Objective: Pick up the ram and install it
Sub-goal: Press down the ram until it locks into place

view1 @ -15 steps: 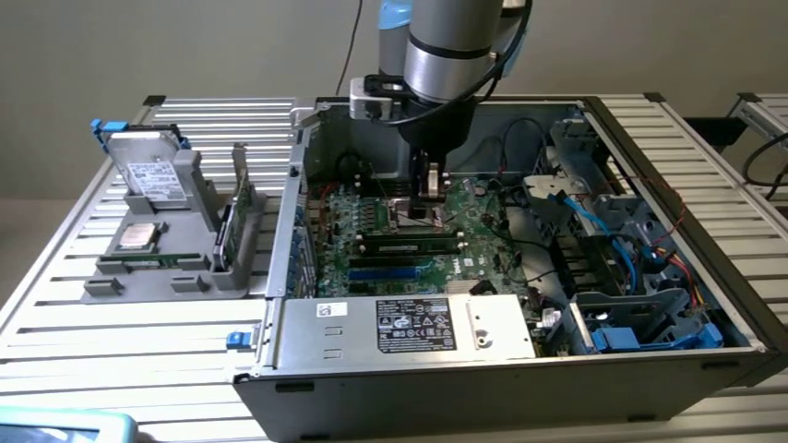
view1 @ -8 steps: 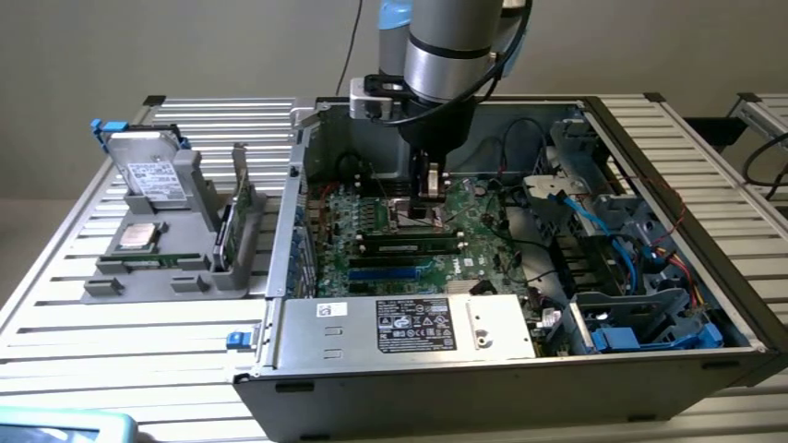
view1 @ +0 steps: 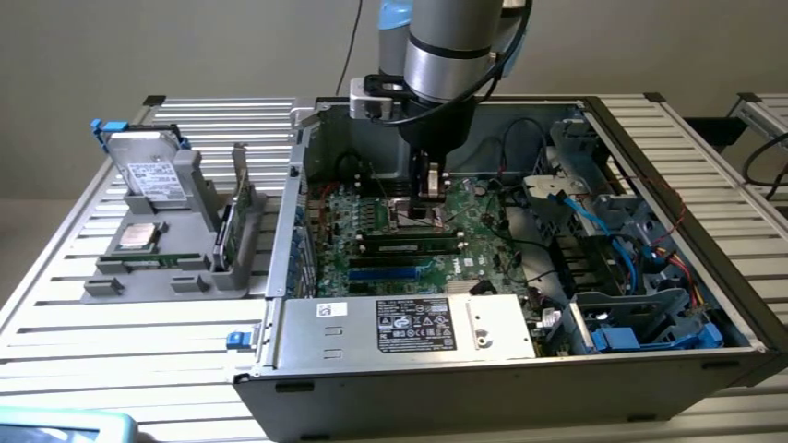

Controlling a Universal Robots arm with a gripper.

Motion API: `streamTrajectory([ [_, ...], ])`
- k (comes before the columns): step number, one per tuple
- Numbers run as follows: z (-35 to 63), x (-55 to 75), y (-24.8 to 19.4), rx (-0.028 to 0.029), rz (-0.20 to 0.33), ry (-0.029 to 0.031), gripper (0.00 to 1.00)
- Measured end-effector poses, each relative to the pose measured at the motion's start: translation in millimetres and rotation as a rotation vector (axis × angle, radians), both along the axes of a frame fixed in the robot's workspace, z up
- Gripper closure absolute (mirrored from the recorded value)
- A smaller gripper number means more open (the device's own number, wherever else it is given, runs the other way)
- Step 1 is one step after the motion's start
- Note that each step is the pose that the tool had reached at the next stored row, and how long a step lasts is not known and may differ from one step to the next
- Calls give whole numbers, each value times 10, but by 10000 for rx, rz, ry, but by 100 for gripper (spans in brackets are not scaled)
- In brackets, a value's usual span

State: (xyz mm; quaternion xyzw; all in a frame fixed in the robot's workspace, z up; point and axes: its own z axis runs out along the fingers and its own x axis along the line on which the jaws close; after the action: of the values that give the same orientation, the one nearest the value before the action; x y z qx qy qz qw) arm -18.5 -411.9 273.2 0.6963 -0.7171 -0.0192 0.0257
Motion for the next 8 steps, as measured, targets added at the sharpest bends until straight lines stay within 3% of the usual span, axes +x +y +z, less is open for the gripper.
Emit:
streamTrajectory([
  [8,0,0,0,-34,-994,21,89],
])
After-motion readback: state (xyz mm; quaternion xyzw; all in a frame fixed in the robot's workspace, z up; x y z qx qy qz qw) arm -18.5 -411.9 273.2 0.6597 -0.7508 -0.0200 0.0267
